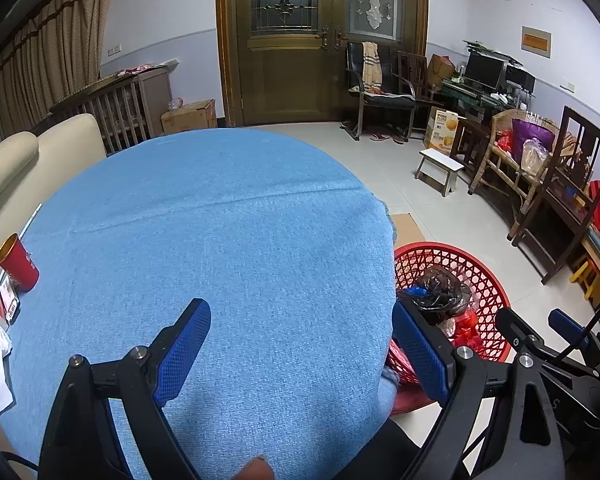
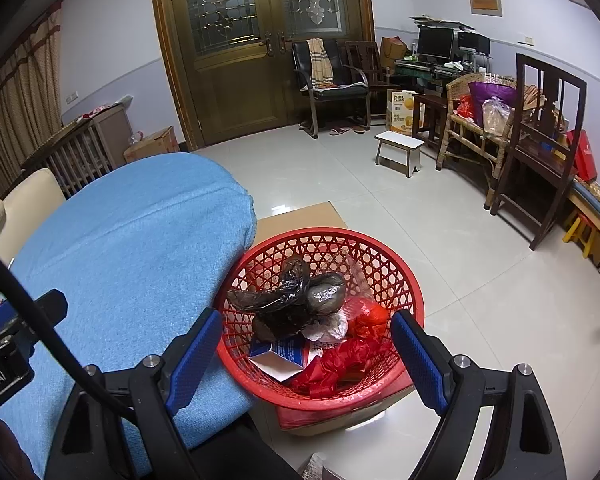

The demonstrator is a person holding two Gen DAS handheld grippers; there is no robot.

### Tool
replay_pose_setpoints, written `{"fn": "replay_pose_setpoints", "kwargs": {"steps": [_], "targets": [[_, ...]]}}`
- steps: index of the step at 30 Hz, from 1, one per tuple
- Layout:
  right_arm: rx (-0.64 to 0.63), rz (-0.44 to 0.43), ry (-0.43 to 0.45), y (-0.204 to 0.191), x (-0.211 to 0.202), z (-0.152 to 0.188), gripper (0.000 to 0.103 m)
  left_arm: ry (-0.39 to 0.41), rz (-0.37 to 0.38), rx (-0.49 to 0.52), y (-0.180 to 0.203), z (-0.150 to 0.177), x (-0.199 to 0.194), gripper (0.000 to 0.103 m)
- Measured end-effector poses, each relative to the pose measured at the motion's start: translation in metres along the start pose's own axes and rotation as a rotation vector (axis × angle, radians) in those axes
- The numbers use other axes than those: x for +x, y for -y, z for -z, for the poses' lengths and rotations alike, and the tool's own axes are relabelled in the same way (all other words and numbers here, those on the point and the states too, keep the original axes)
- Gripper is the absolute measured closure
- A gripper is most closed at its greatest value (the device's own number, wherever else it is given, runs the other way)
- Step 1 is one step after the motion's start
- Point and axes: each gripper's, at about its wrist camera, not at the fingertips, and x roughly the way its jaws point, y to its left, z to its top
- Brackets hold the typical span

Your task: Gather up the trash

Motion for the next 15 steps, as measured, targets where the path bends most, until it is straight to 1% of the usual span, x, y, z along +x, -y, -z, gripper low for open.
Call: {"fn": "replay_pose_setpoints", "kwargs": {"steps": [15], "targets": [[0.001,0.000,-0.003,-0.0011,0.0017,0.0017,0.014,0.010,0.012,0.011,0.0013,0.0013,-0.0011,0.011]]}}
